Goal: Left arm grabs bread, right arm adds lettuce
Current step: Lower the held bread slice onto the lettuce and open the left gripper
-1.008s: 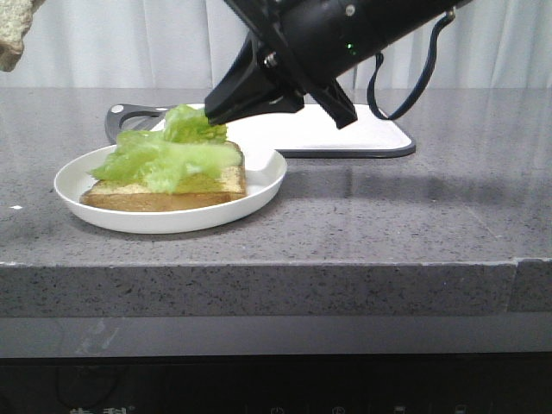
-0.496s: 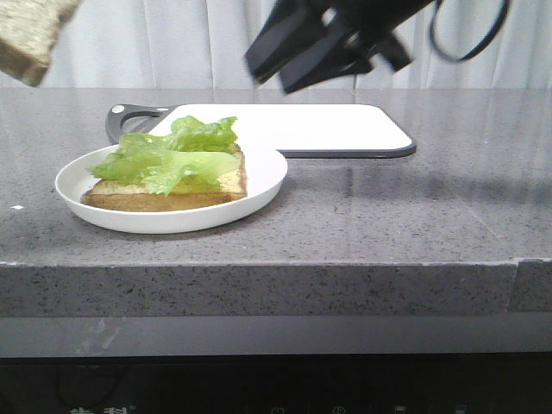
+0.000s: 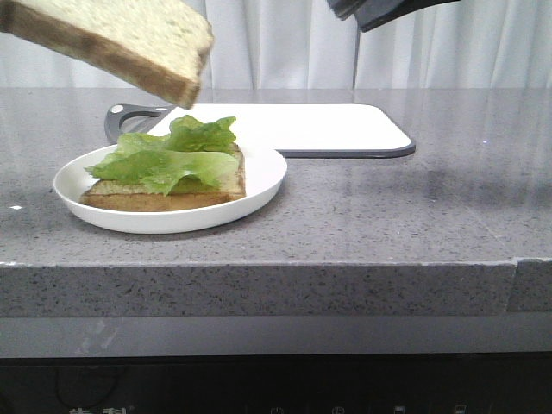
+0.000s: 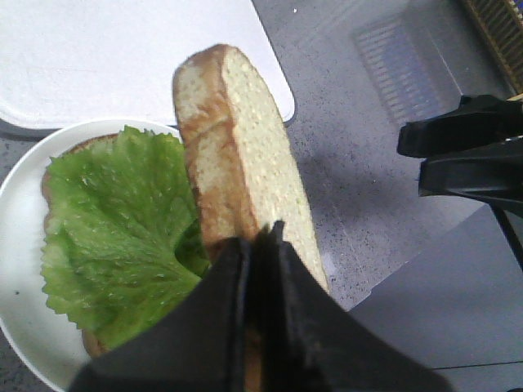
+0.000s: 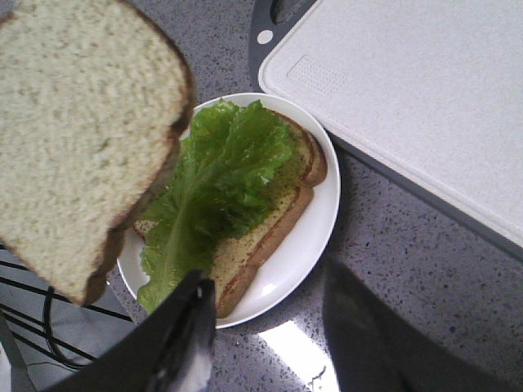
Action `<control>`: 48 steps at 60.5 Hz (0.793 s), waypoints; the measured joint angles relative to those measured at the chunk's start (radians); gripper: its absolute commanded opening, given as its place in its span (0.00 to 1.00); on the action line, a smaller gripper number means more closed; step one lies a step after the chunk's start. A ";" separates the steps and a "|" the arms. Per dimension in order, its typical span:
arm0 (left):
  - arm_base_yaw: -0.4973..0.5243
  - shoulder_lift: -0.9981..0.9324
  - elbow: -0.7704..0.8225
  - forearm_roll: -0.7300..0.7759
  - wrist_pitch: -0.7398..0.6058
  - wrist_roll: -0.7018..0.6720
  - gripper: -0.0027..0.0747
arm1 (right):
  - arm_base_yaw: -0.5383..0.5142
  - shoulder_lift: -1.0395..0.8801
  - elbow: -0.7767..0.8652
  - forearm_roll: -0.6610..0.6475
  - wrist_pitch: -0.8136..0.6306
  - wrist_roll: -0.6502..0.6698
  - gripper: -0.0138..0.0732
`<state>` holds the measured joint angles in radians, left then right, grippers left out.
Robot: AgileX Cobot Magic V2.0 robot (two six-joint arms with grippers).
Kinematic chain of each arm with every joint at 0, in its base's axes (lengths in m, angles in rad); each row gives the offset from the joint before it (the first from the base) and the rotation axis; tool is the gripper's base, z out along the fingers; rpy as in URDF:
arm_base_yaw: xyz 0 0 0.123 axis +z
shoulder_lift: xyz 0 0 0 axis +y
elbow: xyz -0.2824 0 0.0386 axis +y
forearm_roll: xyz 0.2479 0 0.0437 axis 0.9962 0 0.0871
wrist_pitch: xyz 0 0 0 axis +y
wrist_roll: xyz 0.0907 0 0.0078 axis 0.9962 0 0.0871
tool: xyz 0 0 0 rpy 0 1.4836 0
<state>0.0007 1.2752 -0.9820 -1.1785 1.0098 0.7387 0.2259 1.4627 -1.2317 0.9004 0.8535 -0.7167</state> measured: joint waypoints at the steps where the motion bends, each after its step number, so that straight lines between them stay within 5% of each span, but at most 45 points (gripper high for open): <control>1: 0.000 0.017 0.000 -0.010 0.002 0.005 0.01 | 0.000 0.000 0.000 0.000 0.000 0.000 0.55; 27: 0.001 0.273 0.000 -0.085 0.031 0.056 0.02 | 0.000 0.000 0.000 -0.002 0.000 0.000 0.55; 34: 0.001 0.278 0.000 -0.073 0.032 0.056 0.15 | 0.000 0.000 0.000 -0.002 0.000 0.000 0.55; 41: 0.001 0.278 0.000 -0.070 0.034 0.066 0.39 | 0.000 0.000 0.000 -0.002 0.000 0.000 0.55; 48: 0.001 0.278 0.000 -0.066 0.035 0.070 0.49 | 0.000 -0.002 0.000 -0.004 0.000 0.003 0.55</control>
<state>0.0021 1.5527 -0.9820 -1.2448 1.0452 0.8091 0.2259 1.4608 -1.2317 0.8964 0.8535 -0.7139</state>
